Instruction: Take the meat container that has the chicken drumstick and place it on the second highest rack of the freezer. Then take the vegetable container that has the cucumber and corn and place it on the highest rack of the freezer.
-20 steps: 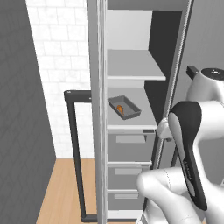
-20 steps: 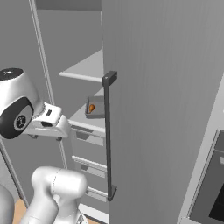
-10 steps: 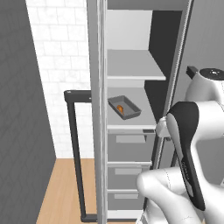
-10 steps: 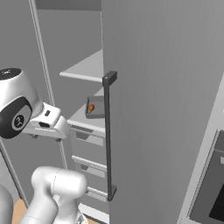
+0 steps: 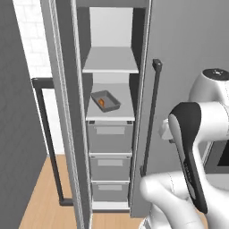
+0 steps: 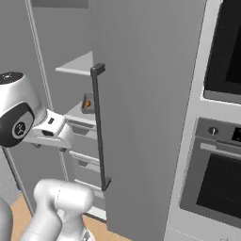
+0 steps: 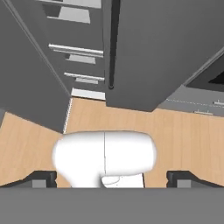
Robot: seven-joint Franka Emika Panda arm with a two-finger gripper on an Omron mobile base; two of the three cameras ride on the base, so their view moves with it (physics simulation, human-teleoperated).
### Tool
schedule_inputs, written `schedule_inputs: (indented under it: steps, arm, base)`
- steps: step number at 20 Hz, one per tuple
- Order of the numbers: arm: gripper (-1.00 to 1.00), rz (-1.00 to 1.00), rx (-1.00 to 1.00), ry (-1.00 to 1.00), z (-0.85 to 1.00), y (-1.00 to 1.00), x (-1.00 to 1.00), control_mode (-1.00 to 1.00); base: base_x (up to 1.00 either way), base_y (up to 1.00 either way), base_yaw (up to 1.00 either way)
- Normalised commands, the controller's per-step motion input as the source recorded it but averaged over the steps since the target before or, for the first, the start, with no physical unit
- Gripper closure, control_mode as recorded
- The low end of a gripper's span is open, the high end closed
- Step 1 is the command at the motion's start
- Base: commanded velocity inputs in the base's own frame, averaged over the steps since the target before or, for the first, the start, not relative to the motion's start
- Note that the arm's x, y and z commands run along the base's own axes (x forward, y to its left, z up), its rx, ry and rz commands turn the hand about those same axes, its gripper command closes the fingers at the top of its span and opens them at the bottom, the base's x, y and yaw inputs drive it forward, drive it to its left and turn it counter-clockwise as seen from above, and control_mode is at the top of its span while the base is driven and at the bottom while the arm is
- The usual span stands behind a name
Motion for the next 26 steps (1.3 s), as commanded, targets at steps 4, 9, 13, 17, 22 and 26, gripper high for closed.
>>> schedule_inputs:
  steps: [4, 9, 13, 17, 22, 26]
  arm:
    - [-1.00, 0.00, 0.00, 0.00, 0.00, 0.00, 0.00, 1.00]
    - [-1.00, 0.00, 0.00, 0.00, 0.00, 0.00, 0.00, 1.00]
    - [-1.00, 0.00, 0.00, 0.00, 0.00, 0.00, 0.00, 1.00]
    - [-1.00, 0.00, 0.00, 0.00, 0.00, 0.00, 0.00, 1.00]
    - [-1.00, 0.00, 0.00, 0.00, 0.00, 0.00, 0.00, 1.00]
    - [-1.00, 0.00, 0.00, 0.00, 0.00, 0.00, 0.00, 1.00]
  base:
    - [-0.25, -0.78, -0.08]
    - [0.00, -0.64, -0.29]
    - [0.00, -0.71, -0.37]
    - [0.00, -0.58, -0.34]
    - [0.07, -0.38, -0.32]
    - [0.20, -0.19, -0.33]
